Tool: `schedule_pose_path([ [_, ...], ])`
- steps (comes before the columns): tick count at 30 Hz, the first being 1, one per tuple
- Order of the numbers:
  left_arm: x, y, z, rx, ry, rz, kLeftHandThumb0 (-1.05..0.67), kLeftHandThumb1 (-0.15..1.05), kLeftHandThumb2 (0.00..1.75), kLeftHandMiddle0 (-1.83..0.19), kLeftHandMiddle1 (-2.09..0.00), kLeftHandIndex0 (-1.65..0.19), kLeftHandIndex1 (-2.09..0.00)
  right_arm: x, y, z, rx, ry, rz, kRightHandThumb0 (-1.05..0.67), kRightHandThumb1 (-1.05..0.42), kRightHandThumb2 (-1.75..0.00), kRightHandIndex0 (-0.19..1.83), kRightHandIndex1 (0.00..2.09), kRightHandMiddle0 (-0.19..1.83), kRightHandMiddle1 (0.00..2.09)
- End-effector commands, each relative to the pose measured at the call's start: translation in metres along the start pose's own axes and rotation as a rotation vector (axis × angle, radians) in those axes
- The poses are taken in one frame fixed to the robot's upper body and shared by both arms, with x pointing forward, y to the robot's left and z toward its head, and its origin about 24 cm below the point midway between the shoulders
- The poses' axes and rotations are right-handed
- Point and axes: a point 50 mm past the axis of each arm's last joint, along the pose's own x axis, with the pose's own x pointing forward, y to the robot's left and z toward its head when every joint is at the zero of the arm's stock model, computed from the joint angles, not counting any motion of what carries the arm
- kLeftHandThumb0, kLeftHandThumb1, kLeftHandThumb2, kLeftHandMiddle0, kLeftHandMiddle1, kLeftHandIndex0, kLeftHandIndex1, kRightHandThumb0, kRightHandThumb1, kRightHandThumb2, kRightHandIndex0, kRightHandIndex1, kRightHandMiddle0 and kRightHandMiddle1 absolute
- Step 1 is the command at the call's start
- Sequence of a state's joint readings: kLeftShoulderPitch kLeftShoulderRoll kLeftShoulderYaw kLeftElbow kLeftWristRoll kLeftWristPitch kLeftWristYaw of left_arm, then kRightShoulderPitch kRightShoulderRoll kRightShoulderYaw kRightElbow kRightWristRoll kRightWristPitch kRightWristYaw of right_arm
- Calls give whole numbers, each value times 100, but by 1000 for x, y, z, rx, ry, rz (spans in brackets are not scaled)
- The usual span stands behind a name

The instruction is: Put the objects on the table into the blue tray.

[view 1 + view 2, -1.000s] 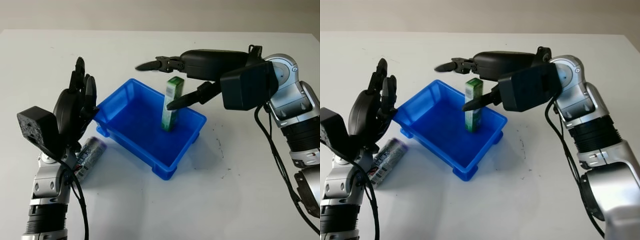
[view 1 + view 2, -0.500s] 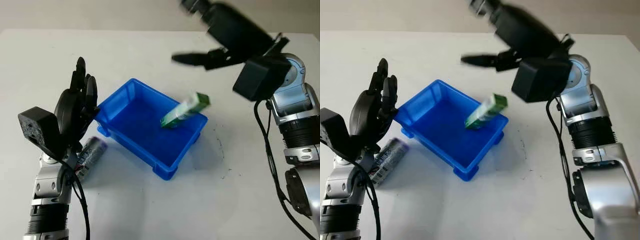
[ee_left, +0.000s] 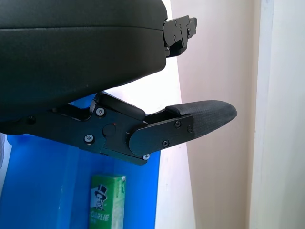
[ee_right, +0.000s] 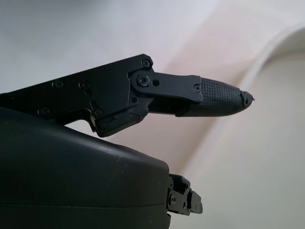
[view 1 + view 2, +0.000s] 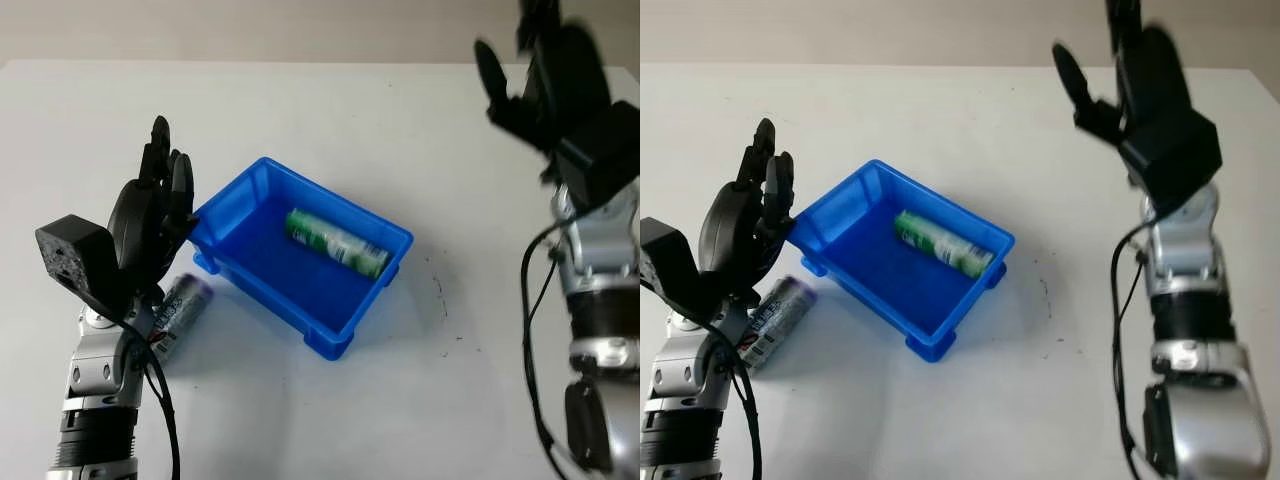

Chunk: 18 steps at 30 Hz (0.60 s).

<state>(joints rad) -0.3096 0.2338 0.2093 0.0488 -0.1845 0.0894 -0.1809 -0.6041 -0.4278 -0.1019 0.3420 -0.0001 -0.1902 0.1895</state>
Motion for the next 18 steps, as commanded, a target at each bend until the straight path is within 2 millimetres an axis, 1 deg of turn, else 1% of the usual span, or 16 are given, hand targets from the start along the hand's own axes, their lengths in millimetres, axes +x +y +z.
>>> schedule_pose_path([
  [1, -2, 2, 6, 46, -8, 6, -77, 105, 67, 19, 0, 19, 0, -9, 8, -4, 39, 17, 23, -78, -105, -58, -19, 0, -19, 0],
  [3, -5, 3, 10, 78, -6, 21, -75, 105, 66, 19, 0, 19, 0, -15, 15, -11, 69, 49, 30, -77, -105, -61, -19, 0, -19, 0],
  [7, -16, 4, 25, 229, -12, 78, -73, 105, 60, 18, -3, 18, -2, -25, 26, -22, 89, 130, 22, -75, -105, -63, -19, 0, -19, 0],
  [10, -25, 5, 38, 332, 17, 102, -74, 105, 55, 17, -4, 17, -3, -29, 30, -24, 85, 175, 31, -72, -105, -64, -19, 0, -19, 0],
  [13, -34, 7, 49, 451, -9, 84, -73, 105, 50, 17, -5, 17, -3, -31, 32, -25, 84, 184, 36, -69, -105, -64, -19, 0, -19, 0],
  [16, -44, 12, 63, 538, -37, 51, -82, 105, 44, 14, -6, 15, -5, -32, 33, -25, 87, 188, 35, -67, -105, -64, -19, 0, -19, 0],
  [17, -49, 16, 71, 567, -42, 36, -82, 105, 41, 14, -6, 14, -5, -32, 34, -24, 89, 187, 38, -67, -105, -64, -19, 0, -19, 0],
  [18, -54, 20, 78, 586, -43, 27, -81, 105, 34, 15, -6, 14, -5, -32, 34, -25, 89, 185, 40, -67, -105, -64, -19, 0, -19, 0],
])
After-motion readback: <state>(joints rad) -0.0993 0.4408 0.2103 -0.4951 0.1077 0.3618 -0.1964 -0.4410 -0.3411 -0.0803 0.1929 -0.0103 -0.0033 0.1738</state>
